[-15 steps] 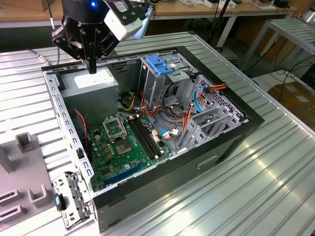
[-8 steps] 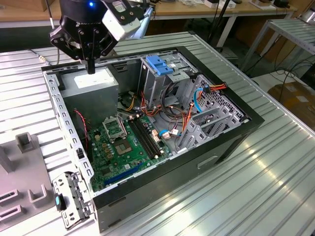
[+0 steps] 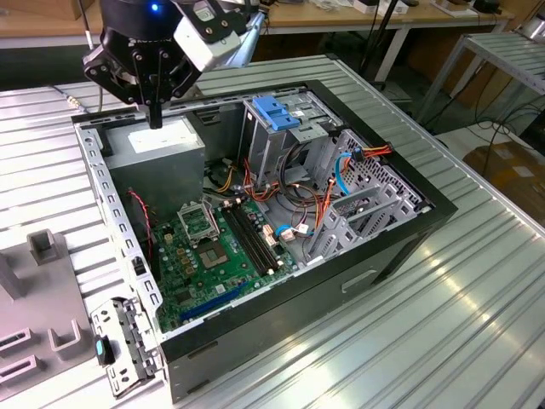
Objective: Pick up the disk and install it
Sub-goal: 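Reach for the disk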
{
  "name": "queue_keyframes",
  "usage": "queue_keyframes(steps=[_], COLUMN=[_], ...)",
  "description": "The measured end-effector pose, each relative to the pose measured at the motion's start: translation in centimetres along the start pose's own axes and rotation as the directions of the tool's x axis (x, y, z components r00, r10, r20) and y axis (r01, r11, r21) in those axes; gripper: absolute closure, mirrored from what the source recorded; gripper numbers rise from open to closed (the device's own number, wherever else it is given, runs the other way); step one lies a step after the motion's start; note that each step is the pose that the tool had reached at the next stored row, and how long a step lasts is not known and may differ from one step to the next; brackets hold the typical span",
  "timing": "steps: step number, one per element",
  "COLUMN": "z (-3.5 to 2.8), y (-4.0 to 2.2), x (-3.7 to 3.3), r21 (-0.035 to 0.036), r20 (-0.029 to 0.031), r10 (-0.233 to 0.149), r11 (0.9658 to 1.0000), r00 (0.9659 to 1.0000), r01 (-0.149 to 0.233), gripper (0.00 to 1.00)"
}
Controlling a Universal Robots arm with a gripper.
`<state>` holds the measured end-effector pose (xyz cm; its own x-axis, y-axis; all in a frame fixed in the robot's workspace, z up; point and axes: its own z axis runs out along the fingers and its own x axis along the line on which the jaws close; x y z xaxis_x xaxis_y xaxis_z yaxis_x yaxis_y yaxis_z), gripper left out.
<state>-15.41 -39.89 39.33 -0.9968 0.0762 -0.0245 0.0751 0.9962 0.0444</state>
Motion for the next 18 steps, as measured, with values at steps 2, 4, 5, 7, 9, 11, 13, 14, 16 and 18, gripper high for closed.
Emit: queue_keyframes(steps=[2,4,5,7,9,11,13,14,16,18], z=[0.00,-0.01,-0.01,-0.01,-0.01,-0.01,-0.01,-0.01,-0.02,-0.02], y=[-0.01,-0.01,-0.01,-0.02,-0.03,-0.03,-0.04,-0.04,-0.04,-0.05], x=[0.09,0.16,0.19,0.28,0.35,0.44,0.50,0.53,0.60,0.66], r21=[0.0000,0.0000,0.0000,0.0000,0.0001,0.0000,-0.0001,0.0000,0.0000,0.0000], r20=[0.0000,0.0000,0.0000,0.0000,0.0000,0.0000,0.0001,0.0000,0.0000,0.0000], r10=[0.000,0.000,0.000,0.000,0.000,0.000,0.000,0.000,0.000,0.000], r11=[1.0000,1.0000,1.0000,1.0000,1.0000,1.0000,1.0000,1.0000,1.0000,1.0000], r00=[1.0000,1.0000,1.0000,1.0000,1.0000,1.0000,1.0000,1.0000,1.0000,1.0000], r01=[0.000,0.000,0.000,0.000,0.000,0.000,0.000,0.000,0.000,0.000], gripper=[0.89,0.89,0.89,0.89,0.89,0.89,0.89,0.89,0.89,0.89])
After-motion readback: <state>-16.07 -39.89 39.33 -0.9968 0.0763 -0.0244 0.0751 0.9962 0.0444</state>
